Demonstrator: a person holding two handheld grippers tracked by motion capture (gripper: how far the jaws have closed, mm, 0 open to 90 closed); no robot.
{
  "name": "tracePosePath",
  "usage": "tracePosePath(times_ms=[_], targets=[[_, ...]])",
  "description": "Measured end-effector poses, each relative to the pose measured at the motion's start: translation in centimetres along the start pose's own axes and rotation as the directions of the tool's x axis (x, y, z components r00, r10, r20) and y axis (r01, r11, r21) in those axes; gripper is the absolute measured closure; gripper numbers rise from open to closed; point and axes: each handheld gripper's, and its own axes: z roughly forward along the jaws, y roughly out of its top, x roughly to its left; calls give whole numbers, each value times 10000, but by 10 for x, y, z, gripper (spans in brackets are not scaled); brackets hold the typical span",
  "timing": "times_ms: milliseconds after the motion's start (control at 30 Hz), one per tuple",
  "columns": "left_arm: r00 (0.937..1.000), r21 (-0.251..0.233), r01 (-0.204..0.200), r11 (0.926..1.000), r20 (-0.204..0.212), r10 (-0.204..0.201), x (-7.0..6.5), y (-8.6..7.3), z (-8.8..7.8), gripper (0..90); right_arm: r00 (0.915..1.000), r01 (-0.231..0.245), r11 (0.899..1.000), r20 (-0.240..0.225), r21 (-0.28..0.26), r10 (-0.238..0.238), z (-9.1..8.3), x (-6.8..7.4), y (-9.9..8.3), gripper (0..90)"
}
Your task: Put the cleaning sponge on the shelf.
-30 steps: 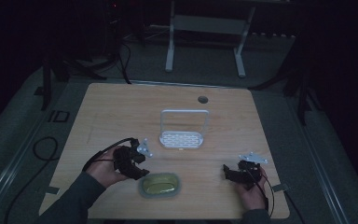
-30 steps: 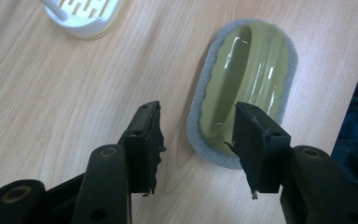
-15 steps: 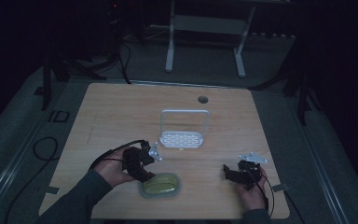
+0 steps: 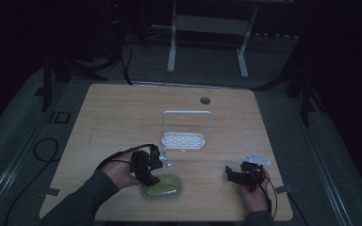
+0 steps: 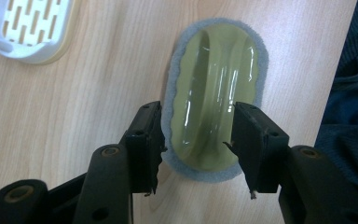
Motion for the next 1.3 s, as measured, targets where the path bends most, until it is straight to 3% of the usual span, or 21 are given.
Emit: tracePosePath(times_ms=[700,1300], targets=[[9990,820,-346,9960,313,322,-7,17,16,574,10000,4,10000,1,-2,-4,0,0,0,131],[9977,1699,-519,9841,522,436,-10,27,31,650,10000,4,10000,0,-1,-4,0,0,0,131]])
